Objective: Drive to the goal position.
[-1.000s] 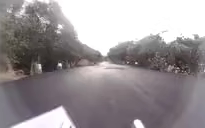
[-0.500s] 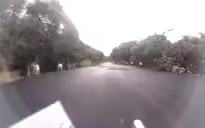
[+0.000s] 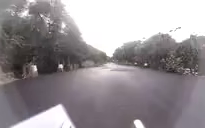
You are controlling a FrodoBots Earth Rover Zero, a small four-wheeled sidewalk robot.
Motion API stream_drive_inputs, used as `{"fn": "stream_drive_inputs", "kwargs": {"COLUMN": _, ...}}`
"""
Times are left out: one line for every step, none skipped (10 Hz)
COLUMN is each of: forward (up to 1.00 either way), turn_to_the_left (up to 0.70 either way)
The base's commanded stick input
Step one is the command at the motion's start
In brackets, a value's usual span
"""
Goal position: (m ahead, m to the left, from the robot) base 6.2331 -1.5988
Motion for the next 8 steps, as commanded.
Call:
{"fn": "stream_drive_inputs", "kwargs": {"forward": 1.0, "turn_to_the_left": 0.0}}
{"fn": "stream_drive_inputs", "kwargs": {"forward": 1.0, "turn_to_the_left": 0.0}}
{"fn": "stream_drive_inputs", "kwargs": {"forward": 1.0, "turn_to_the_left": 0.0}}
{"fn": "stream_drive_inputs", "kwargs": {"forward": 1.0, "turn_to_the_left": 0.0}}
{"fn": "stream_drive_inputs", "kwargs": {"forward": 1.0, "turn_to_the_left": 0.0}}
{"fn": "stream_drive_inputs", "kwargs": {"forward": 1.0, "turn_to_the_left": 0.0}}
{"fn": "stream_drive_inputs", "kwargs": {"forward": 1.0, "turn_to_the_left": 0.0}}
{"fn": "stream_drive_inputs", "kwargs": {"forward": 1.0, "turn_to_the_left": 0.0}}
